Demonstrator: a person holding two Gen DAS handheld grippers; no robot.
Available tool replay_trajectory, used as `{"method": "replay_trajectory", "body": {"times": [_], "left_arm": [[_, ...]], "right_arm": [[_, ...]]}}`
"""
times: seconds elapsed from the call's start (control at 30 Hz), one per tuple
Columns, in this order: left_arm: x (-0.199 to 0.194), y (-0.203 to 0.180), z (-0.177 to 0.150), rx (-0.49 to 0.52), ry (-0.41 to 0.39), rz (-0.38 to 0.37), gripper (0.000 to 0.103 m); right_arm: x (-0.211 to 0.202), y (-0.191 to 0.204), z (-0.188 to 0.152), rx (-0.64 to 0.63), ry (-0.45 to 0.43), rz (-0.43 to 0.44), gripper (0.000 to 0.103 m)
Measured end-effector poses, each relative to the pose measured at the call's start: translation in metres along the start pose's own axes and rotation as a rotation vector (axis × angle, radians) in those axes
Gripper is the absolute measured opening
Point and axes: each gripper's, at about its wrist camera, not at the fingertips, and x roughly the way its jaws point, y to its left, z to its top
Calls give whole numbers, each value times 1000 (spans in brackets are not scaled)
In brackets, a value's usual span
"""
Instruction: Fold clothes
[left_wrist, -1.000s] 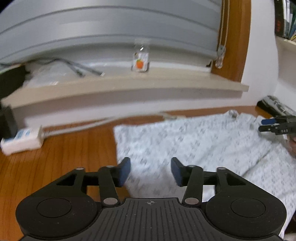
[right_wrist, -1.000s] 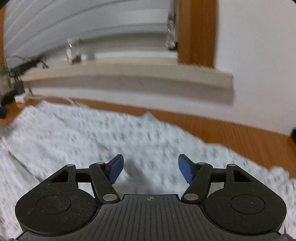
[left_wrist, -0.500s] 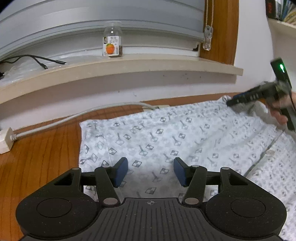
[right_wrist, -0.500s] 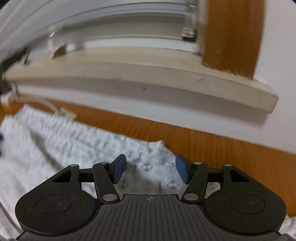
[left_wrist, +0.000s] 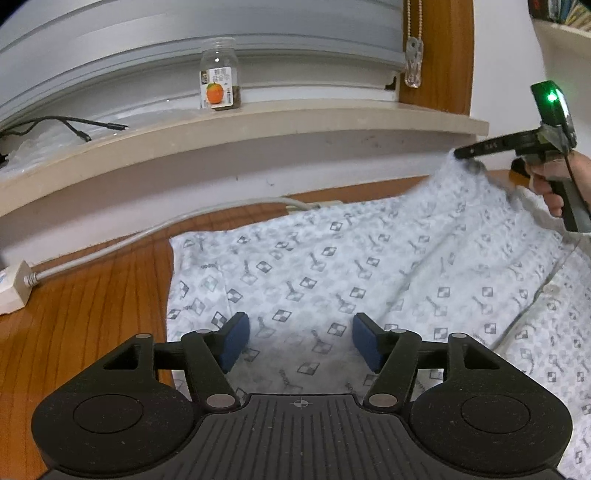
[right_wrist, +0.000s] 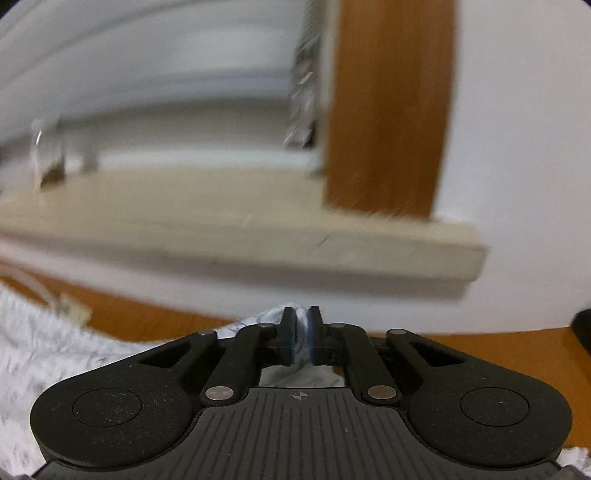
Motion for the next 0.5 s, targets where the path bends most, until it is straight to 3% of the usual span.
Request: {"method": "replay_trajectory", "body": {"times": [0.03,0.07,0.1,0.2,0.37,0.5], "left_arm": [[0,-1,0,7,-1,6,67],[0,-1,0,10,-2,11,68],[0,-1,-1,8,-1,10,68],[1,2,0,-6,3,0,68],[1,3,0,-9,4,-1,69],[0,1,-1,-6,4,5,69]], "right_arm": [[-3,0,-1,-3,-6,-3,41],[-9,-4,-1,8,-33,-11,43],[-16,-9,-1,21,-62,-20,43],[-25,-31,-2,61,-30,21,43],[-25,-58,-22,45,109,59,44],[-23,-67,-27,132,101,108,43]]}}
